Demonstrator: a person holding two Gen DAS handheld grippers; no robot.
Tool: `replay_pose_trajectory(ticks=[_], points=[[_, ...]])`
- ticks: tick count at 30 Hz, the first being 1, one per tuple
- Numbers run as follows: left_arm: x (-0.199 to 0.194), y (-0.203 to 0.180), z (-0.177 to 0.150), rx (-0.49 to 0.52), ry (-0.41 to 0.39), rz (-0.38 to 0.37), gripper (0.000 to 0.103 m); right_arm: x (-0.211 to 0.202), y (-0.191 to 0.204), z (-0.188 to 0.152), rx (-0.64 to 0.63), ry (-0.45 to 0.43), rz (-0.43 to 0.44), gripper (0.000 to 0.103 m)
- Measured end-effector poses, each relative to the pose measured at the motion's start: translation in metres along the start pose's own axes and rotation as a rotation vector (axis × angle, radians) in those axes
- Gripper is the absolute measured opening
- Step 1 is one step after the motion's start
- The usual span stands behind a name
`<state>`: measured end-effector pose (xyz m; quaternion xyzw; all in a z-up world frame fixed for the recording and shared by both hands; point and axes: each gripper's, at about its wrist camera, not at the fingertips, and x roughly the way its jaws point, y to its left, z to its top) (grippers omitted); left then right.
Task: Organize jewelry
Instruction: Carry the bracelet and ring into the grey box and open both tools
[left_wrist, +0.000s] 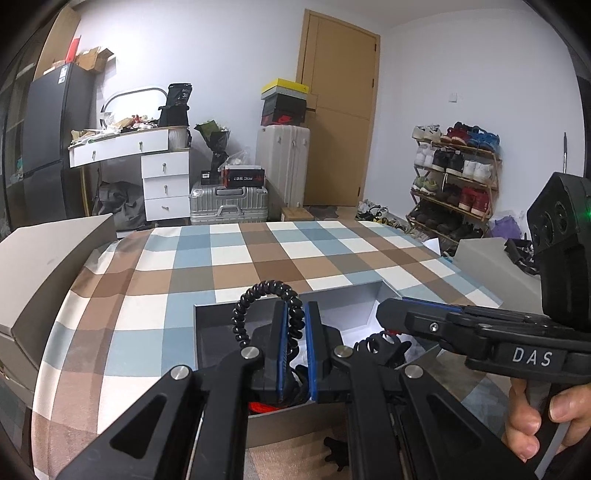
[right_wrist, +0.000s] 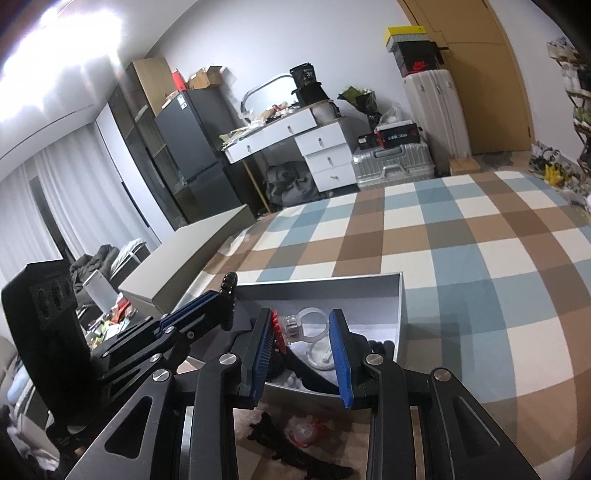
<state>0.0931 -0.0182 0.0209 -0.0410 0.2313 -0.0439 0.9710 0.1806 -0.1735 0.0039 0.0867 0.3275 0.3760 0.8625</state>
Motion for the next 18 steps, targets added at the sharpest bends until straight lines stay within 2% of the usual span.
replay_pose_trajectory(ticks=[18], points=[[0.0047, -0.0061, -0.0052, 0.018, 0.021, -0.013, 0.004, 0.0073, -0.0082, -0.0079, 0.001, 0.025, 0.003, 0.03]])
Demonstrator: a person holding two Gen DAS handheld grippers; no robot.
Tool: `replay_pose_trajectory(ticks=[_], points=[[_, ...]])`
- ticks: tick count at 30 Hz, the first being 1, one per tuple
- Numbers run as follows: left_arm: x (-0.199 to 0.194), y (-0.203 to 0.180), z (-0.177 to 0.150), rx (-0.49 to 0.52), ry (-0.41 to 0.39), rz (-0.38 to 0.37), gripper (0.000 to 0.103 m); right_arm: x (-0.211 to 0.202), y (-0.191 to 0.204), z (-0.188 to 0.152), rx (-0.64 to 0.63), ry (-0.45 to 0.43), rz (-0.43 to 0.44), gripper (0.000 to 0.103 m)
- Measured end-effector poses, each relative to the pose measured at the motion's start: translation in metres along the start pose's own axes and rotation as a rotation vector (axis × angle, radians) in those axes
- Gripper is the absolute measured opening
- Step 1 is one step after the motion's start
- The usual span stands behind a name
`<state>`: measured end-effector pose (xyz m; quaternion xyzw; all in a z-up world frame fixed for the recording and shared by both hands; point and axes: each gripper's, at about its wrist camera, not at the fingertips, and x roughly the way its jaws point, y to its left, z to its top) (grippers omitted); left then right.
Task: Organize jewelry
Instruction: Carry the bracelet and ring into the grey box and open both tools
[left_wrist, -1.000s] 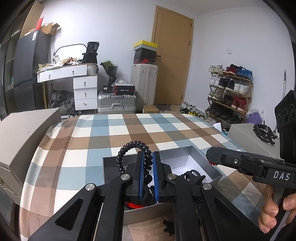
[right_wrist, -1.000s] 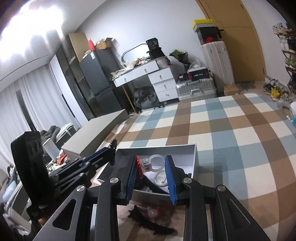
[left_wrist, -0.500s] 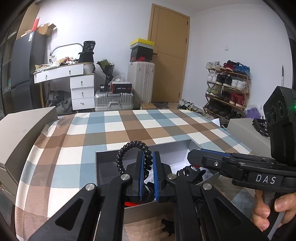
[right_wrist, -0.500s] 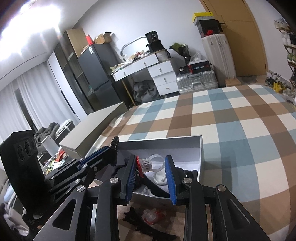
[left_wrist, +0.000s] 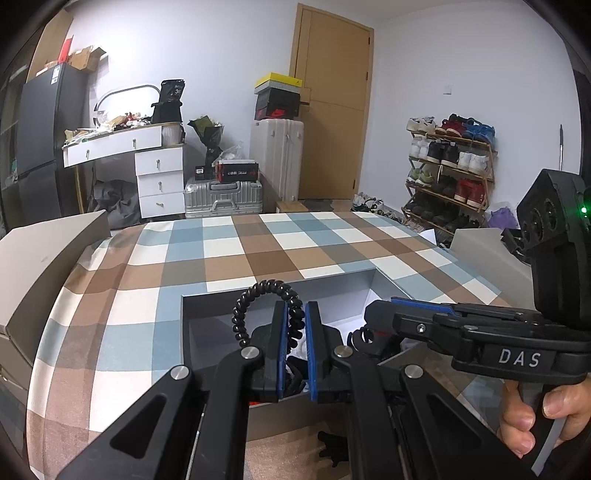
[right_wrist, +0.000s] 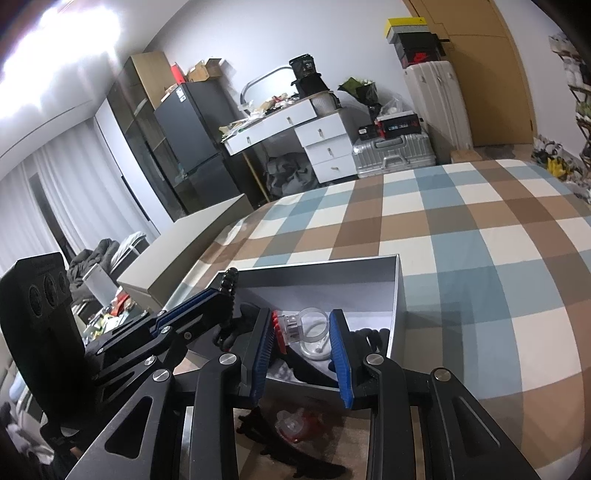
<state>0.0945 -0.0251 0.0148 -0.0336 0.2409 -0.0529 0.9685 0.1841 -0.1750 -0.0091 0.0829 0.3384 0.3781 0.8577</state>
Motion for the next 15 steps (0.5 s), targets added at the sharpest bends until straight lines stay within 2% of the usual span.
replay_pose_trajectory(ticks=[15], points=[[0.0017, 0.0005, -0.0013, -0.002, 0.012, -0.013, 0.004, 0.0019, -0.0011, -0.0004, -0.004, -0.002, -0.007, 0.031]])
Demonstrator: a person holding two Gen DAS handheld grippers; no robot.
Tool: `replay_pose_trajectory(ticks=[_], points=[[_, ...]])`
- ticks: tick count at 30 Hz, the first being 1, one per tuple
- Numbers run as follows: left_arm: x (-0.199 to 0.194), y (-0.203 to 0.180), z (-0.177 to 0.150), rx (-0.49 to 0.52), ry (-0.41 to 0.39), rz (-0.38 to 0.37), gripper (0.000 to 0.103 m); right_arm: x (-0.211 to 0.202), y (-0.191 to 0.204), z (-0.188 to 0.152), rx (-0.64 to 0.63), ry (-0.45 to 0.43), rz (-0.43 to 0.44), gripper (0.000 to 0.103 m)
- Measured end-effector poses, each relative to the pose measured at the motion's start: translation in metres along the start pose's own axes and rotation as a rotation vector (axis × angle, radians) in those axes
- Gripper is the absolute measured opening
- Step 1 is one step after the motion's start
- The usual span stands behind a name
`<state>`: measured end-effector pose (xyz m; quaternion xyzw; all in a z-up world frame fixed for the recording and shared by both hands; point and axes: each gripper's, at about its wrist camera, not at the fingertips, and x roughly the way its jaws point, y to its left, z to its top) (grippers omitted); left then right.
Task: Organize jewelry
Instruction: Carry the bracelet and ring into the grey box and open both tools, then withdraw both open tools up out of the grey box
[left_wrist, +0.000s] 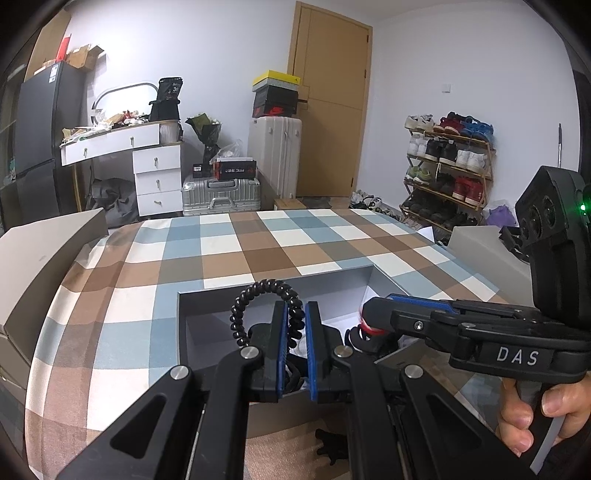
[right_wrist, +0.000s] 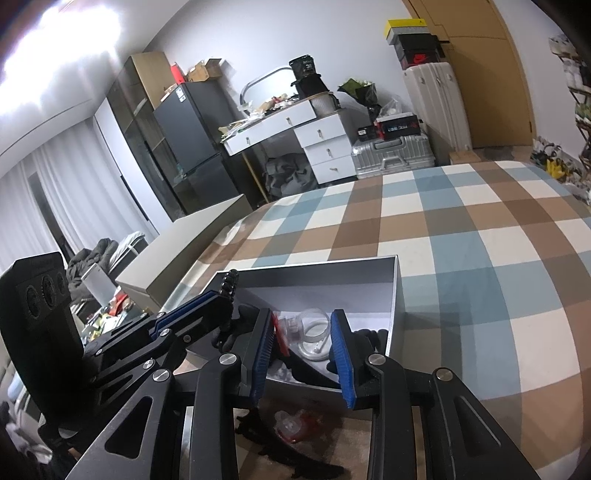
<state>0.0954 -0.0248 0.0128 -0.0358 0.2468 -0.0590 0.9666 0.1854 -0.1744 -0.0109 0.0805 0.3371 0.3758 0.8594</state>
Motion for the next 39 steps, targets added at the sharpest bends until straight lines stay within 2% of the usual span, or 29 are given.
replay_pose_trajectory(ticks=[7, 9, 13, 14, 17, 19, 21, 25, 26, 32, 39], points=[[0.001, 0.0, -0.002, 0.001, 0.007, 0.003, 0.006, -0.009, 0.001, -0.001, -0.013, -0.011, -0.016, 0.035], [0.001, -0.002, -0.002, 0.002, 0.011, -0.001, 0.011, -0.012, 0.001, -0.001, -0.018, -0.015, -0.015, 0.04], [-0.001, -0.003, -0.002, -0.007, -0.006, 0.004, 0.049, -0.02, 0.001, 0.0, -0.031, -0.026, -0.047, 0.041], [-0.004, -0.002, -0.002, -0.015, -0.019, 0.005, 0.057, -0.022, 0.0, 0.0, -0.031, -0.028, -0.053, 0.045], [-0.007, 0.003, 0.0, -0.04, -0.034, 0.003, 0.068, -0.029, 0.001, -0.002, -0.039, -0.03, -0.079, 0.051], [-0.009, 0.005, 0.0, -0.066, -0.037, 0.006, 0.074, -0.034, 0.002, -0.004, -0.046, -0.028, -0.089, 0.061], [-0.011, 0.007, 0.0, -0.087, -0.038, 0.024, 0.078, -0.041, 0.002, -0.006, -0.048, -0.032, -0.1, 0.079], [-0.024, 0.004, -0.004, -0.104, -0.026, 0.027, 0.08, -0.052, 0.003, -0.007, -0.058, 0.0, -0.103, 0.096], [-0.031, 0.002, -0.006, -0.104, -0.032, 0.022, 0.085, -0.054, 0.004, -0.008, -0.061, 0.009, -0.107, 0.101], [-0.048, -0.004, -0.016, -0.079, 0.029, 0.079, 0.1, -0.048, 0.005, -0.019, -0.082, 0.074, -0.181, 0.103], [-0.063, 0.001, -0.029, -0.085, 0.077, 0.13, 0.1, -0.039, 0.004, -0.032, -0.066, 0.172, -0.191, 0.103]])
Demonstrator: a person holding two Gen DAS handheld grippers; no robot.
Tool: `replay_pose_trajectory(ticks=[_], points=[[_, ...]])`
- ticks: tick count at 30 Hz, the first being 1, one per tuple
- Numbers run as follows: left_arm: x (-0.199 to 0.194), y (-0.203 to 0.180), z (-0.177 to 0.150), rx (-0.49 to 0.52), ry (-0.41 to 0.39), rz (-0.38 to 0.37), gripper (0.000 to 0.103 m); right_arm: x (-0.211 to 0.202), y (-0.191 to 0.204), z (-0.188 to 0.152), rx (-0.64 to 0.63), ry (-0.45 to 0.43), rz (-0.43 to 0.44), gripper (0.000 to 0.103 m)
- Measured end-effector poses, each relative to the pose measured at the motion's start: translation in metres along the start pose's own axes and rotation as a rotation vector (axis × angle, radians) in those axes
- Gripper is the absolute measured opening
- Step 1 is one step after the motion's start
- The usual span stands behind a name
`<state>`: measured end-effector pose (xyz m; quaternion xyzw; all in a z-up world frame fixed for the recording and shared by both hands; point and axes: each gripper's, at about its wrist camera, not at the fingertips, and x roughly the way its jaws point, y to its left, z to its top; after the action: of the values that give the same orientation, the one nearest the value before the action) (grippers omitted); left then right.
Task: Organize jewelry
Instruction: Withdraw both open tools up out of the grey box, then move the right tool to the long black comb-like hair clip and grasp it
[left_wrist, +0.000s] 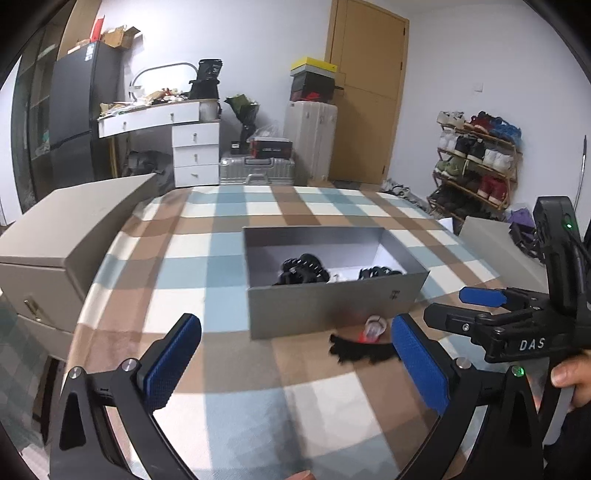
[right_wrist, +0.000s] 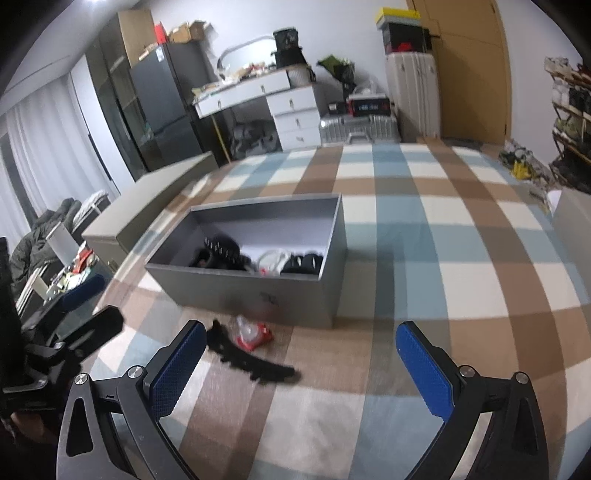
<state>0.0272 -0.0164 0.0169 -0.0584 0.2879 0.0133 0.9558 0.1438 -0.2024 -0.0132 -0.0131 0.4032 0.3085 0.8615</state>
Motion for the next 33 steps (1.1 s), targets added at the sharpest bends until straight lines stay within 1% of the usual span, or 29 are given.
replay_pose_trajectory(ticks=[5, 14, 16, 20, 22, 27, 33], points=[[0.001, 0.005, -0.01, -0.009, 0.024, 0.014, 0.101, 0.012, 0.006, -0.008, -0.02, 0.068, -0.008, 0.103], [0.005, 0.008, -0.017, -0.006, 0.051, 0.003, 0.101, 0.034, 0.024, -0.021, -0.084, 0.151, -0.002, 0.103], [0.006, 0.01, -0.018, -0.011, 0.062, 0.0, 0.101, 0.037, 0.026, -0.022, -0.094, 0.153, -0.01, 0.103], [0.008, 0.017, -0.019, -0.034, 0.088, -0.034, 0.101, 0.04, 0.031, -0.023, -0.122, 0.148, -0.047, 0.103], [0.01, 0.019, -0.02, -0.039, 0.105, -0.037, 0.101, 0.041, 0.034, -0.024, -0.139, 0.15, -0.068, 0.103], [0.017, 0.02, -0.026, -0.017, 0.167, 0.0, 0.101, 0.048, 0.044, -0.026, -0.191, 0.15, -0.133, 0.103], [0.018, 0.023, -0.028, -0.031, 0.183, 0.015, 0.101, 0.055, 0.044, -0.019, -0.153, 0.151, -0.161, 0.103]])
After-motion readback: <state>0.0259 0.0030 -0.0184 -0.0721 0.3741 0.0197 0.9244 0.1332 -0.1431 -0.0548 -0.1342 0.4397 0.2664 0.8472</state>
